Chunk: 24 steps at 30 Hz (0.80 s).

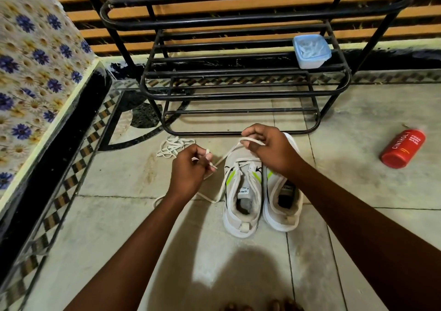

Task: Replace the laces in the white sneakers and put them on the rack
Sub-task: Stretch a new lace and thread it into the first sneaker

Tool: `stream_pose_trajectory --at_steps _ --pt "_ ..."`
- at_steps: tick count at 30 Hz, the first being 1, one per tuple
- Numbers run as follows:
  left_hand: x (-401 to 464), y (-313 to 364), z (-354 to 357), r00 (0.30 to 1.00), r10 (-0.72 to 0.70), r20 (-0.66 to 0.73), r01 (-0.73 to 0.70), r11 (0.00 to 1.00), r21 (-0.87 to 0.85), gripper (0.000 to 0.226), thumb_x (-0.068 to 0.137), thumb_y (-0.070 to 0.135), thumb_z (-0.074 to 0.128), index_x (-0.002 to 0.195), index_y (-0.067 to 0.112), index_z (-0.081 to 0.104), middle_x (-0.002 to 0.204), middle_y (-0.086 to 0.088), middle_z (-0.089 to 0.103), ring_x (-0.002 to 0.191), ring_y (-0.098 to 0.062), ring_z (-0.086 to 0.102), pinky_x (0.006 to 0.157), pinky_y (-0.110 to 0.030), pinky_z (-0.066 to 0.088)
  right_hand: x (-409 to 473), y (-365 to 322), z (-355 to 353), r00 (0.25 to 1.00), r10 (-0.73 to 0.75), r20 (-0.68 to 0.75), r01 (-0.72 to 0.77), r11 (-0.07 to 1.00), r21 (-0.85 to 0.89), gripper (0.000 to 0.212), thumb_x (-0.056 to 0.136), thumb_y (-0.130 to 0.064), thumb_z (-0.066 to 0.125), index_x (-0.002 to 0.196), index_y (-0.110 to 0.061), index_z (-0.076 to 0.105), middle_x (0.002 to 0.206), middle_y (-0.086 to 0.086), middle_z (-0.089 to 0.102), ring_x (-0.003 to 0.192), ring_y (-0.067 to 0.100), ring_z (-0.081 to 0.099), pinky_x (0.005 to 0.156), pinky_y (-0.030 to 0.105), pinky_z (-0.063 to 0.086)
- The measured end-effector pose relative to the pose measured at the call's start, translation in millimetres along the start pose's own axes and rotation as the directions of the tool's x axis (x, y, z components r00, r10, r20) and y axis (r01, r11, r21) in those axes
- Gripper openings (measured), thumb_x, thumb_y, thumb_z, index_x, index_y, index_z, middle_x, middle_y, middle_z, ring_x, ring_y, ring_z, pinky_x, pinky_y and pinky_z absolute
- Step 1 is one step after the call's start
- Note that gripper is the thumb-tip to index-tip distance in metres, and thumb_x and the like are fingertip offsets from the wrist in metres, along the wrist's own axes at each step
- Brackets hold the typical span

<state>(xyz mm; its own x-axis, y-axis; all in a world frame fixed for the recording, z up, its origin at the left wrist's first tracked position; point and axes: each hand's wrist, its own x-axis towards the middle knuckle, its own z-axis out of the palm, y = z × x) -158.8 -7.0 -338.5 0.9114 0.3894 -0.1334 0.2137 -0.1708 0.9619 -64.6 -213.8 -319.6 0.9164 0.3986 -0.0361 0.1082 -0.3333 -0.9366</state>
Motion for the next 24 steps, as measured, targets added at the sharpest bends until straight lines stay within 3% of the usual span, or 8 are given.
stream_pose_trajectory --at_steps 3,6,8,12,15,17,20,24 --pt "1 -1 9 0.999 -0.038 -0.024 0.038 0.999 -0.036 0.014 0.101 -0.001 0.06 0.088 0.002 0.057 0.072 -0.002 0.069 0.073 -0.026 0.077 0.072 -0.034 0.065 -2 2 -4 0.999 0.031 0.037 -0.023 0.98 -0.2 0.037 0.091 -0.018 0.073 0.127 -0.018 0.065 0.121 -0.005 0.069 0.117 0.014 0.062 0.108 0.04 0.047" --pt "2 -2 17 0.997 -0.078 -0.027 0.076 0.994 -0.073 0.019 0.094 -0.009 0.067 0.082 0.004 0.06 0.094 -0.015 0.076 0.089 -0.028 0.078 0.087 -0.042 0.063 -11 8 -3 0.998 -0.061 -0.024 0.049 0.943 -0.33 0.048 0.09 -0.013 0.073 0.135 -0.013 0.059 0.135 0.005 0.063 0.128 0.022 0.056 0.11 0.03 0.04" --pt "1 -3 20 0.996 -0.084 -0.038 0.082 0.996 -0.045 0.022 0.084 -0.006 0.079 0.078 0.007 0.063 0.093 -0.01 0.079 0.092 -0.022 0.078 0.092 -0.045 0.061 -17 14 -2 0.993 -0.113 -0.045 0.088 0.922 -0.376 0.051 0.087 -0.011 0.075 0.135 -0.009 0.059 0.136 0.01 0.061 0.129 0.025 0.054 0.107 0.026 0.037" --pt "-1 -3 28 0.994 -0.109 -0.013 0.108 0.992 -0.067 0.025 0.076 -0.007 0.084 0.075 0.007 0.063 0.082 -0.01 0.077 0.086 -0.026 0.078 0.09 -0.046 0.061 -29 25 -1 0.988 -0.124 -0.088 0.074 0.898 -0.433 0.038 0.082 -0.015 0.077 0.118 -0.01 0.066 0.115 0.012 0.061 0.102 0.026 0.061 0.091 0.035 0.048" --pt "-1 2 40 0.994 -0.105 0.011 0.105 0.981 -0.165 0.023 0.083 -0.017 0.074 0.081 0.0 0.059 0.08 -0.015 0.07 0.073 -0.028 0.075 0.074 -0.042 0.063 -36 28 6 0.985 -0.137 -0.108 0.07 0.877 -0.476 0.017 0.08 -0.02 0.077 0.092 -0.015 0.066 0.094 0.003 0.056 0.082 0.02 0.057 0.079 0.039 0.05" --pt "-2 4 47 0.995 -0.094 0.02 0.095 0.984 -0.149 0.019 0.084 -0.02 0.07 0.086 -0.005 0.059 0.083 -0.016 0.069 0.067 -0.019 0.073 0.066 -0.032 0.062 -41 31 12 0.986 -0.137 -0.098 0.071 0.868 -0.492 0.02 0.076 -0.024 0.081 0.086 -0.015 0.066 0.09 0.0 0.055 0.077 0.017 0.056 0.074 0.031 0.046" --pt "1 -2 56 0.998 -0.063 0.02 0.064 0.997 -0.032 0.018 0.081 -0.009 0.08 0.083 -0.003 0.063 0.086 -0.009 0.077 0.08 -0.018 0.077 0.075 -0.033 0.063 -45 36 23 0.978 -0.201 -0.051 0.14 0.821 -0.553 0.036 0.064 -0.028 0.088 0.087 -0.005 0.071 0.084 0.009 0.064 0.074 0.026 0.063 0.07 0.025 0.044" --pt "1 -13 68 0.998 -0.06 0.016 0.058 0.996 0.072 0.016 0.08 -0.004 0.082 0.08 0.006 0.069 0.078 -0.001 0.078 0.08 -0.011 0.077 0.078 -0.03 0.059 -46 47 32 0.979 -0.201 0.038 0.185 0.789 -0.586 0.042 0.059 -0.033 0.069 0.078 0.004 0.065 0.076 0.019 0.061 0.067 0.037 0.061 0.061 0.04 0.054"
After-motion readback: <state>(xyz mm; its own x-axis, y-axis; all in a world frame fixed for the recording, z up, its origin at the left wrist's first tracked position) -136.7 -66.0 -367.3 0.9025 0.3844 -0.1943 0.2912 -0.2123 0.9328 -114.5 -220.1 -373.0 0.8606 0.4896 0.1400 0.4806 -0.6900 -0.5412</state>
